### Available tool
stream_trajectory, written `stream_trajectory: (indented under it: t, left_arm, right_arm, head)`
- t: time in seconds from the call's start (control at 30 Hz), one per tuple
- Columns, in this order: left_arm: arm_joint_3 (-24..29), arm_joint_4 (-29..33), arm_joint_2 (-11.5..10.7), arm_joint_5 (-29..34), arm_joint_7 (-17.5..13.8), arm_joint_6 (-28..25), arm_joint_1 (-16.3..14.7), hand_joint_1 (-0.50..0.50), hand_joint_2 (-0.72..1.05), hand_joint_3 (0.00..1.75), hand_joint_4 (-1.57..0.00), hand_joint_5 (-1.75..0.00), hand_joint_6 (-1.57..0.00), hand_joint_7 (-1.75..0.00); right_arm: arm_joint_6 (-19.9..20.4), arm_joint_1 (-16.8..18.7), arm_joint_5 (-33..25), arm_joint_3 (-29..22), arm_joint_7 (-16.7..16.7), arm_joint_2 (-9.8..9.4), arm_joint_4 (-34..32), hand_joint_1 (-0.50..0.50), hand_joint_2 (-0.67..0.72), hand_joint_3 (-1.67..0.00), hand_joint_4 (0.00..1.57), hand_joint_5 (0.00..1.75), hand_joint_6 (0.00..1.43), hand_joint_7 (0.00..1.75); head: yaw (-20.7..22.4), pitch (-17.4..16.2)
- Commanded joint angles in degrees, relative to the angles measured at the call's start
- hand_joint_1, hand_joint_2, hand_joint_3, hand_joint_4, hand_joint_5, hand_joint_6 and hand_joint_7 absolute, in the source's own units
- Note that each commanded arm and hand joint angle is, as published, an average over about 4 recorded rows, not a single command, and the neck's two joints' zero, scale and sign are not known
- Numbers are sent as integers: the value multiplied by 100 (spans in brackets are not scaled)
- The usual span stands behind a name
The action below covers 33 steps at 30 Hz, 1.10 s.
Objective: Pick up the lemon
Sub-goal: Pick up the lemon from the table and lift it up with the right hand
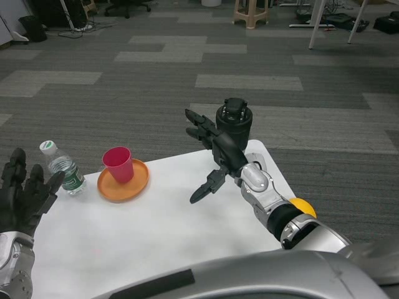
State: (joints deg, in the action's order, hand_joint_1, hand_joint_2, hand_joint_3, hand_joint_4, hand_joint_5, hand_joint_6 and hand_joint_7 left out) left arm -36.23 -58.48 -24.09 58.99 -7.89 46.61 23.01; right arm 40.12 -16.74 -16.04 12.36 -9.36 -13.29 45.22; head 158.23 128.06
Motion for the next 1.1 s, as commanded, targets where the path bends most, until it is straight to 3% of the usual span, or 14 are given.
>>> stream_trajectory:
  t: [0.03,0.13,0.33,0.63,1.1]
  left_arm:
    - [46,3,-69,-28,7,-29,15,50,96,9,0,0,0,0]
    - [46,3,-69,-28,7,-29,26,50,96,9,0,0,0,0]
    - [32,-2,-69,-28,7,-29,55,50,96,9,0,0,0,0]
    - [-53,-24,-78,-28,7,-40,158,50,96,9,0,0,0,0]
    - [-209,-85,-78,-37,-2,-201,358,50,96,9,0,0,0,0]
  right_arm:
    - [-37,-104,-31,-36,-5,-23,4,-8,22,-16,0,56,0,0]
    - [-30,-73,-27,-115,-25,-25,-64,-8,22,-16,0,53,0,0]
    - [-30,180,-22,-528,-40,-60,-439,-8,17,-16,0,51,0,0]
    - [-24,868,-5,-1451,-14,-95,-1312,-8,9,-16,0,48,0,0]
    - [-26,2263,8,-3262,140,-51,-2487,-12,-3,-16,0,48,0,0]
  head:
    - [-502,-143]
    - [-1130,-249]
    - [-1652,-319]
    - [-1799,-324]
    - [-2353,-467]
